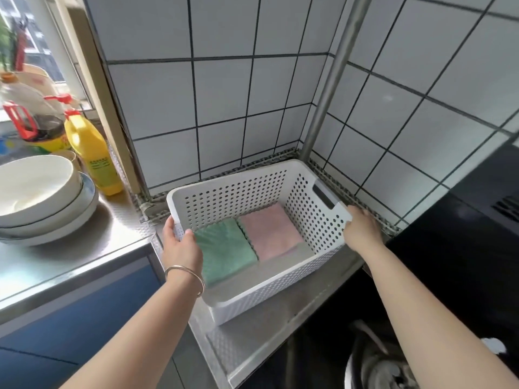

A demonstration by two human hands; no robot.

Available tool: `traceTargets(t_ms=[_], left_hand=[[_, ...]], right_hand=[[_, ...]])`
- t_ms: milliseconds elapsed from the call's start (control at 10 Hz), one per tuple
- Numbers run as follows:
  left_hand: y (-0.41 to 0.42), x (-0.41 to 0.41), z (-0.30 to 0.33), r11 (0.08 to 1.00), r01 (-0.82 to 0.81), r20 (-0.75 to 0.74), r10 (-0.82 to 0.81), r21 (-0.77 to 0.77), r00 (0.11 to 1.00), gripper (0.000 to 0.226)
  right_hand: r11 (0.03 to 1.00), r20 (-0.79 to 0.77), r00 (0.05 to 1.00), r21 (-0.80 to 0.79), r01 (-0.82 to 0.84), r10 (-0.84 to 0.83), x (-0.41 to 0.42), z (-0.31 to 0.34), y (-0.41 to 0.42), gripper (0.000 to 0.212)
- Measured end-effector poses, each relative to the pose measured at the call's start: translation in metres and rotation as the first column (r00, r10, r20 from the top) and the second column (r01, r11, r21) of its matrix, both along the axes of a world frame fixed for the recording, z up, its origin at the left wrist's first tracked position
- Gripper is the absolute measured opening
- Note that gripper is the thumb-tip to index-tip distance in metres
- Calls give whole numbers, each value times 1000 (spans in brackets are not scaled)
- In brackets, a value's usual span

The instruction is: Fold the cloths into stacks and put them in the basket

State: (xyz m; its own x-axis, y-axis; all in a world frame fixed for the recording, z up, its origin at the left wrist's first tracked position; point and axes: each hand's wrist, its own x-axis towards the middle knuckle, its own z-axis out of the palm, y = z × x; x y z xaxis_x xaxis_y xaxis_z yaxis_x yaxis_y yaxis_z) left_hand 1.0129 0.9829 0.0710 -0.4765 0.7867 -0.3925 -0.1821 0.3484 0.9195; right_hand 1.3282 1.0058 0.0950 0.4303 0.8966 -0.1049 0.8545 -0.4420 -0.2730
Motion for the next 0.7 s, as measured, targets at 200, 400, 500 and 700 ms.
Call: traceTargets(t_ms=[200, 400, 500, 700], left_hand=[[9, 15, 3, 999, -2, 24, 1, 34, 1000, 54], [10, 22, 5, 1000, -13, 20, 13, 14, 1000, 52], [12, 26, 5, 1000, -28, 17, 27, 11, 999, 52], [8, 23, 12, 1000, 15, -46, -16, -26, 999, 51]], right_hand=[[999, -55, 998, -32, 34, -36, 14, 0, -4, 57], [997, -22, 999, 68, 32, -30, 19, -4, -1, 55], [996, -13, 1000, 90, 16, -15, 25, -9, 3, 55], [999, 34, 999, 35, -4, 3, 22, -2, 6, 52]])
